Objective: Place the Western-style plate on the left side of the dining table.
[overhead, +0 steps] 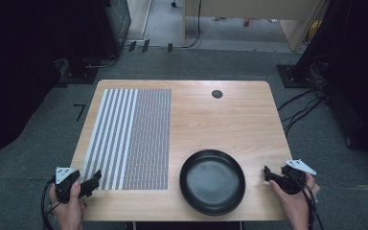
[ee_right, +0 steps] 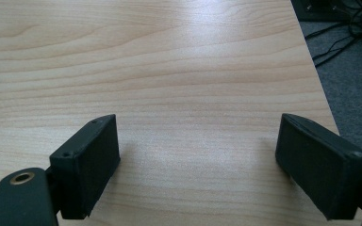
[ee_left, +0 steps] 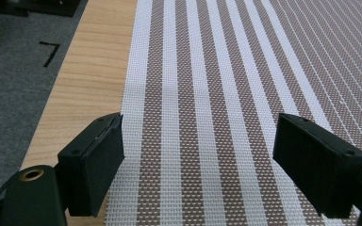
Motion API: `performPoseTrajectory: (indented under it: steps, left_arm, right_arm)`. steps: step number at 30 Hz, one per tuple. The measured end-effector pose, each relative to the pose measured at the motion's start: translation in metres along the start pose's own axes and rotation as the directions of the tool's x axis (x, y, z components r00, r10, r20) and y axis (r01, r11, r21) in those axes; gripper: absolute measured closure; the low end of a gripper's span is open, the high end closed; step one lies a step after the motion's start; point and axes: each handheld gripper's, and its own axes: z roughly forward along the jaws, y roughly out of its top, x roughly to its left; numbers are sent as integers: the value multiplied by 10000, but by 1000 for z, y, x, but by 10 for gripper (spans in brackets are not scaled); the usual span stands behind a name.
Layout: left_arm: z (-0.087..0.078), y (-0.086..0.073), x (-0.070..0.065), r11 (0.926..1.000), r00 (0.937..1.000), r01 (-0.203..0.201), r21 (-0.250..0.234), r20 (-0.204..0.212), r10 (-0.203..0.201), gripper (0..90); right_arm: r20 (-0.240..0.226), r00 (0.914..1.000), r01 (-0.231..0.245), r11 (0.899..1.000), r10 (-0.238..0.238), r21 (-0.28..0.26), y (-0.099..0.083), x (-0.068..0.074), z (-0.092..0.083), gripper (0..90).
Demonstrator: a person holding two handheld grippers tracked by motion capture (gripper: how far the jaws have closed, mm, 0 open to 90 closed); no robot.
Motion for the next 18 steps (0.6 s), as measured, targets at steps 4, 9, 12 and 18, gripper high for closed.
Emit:
performPoseTrajectory:
  steps: [4, 9, 12, 18]
  left_arm:
    - [-5, 5, -9, 9998, 9999, -28, -213, 146, 32, 138]
    - [-9, 13, -27, 9978, 9982, -513, -428, 272, 525, 118]
    - [-9, 17, -38, 9966, 9966, -671, -477, 441, 692, 116]
    - [-8, 35, -60, 9956, 9976, -316, -880, 589, 368, 116]
  right_arm:
    - [47, 10000, 58, 10000, -58, 38, 0, 1, 0, 132]
    - [117, 9998, 162, 9998, -163, 86, 0, 2, 1, 125]
    - [117, 9998, 162, 9998, -163, 86, 0, 2, 1, 125]
    - [87, 9998, 179, 9998, -180, 96, 0, 2, 0, 127]
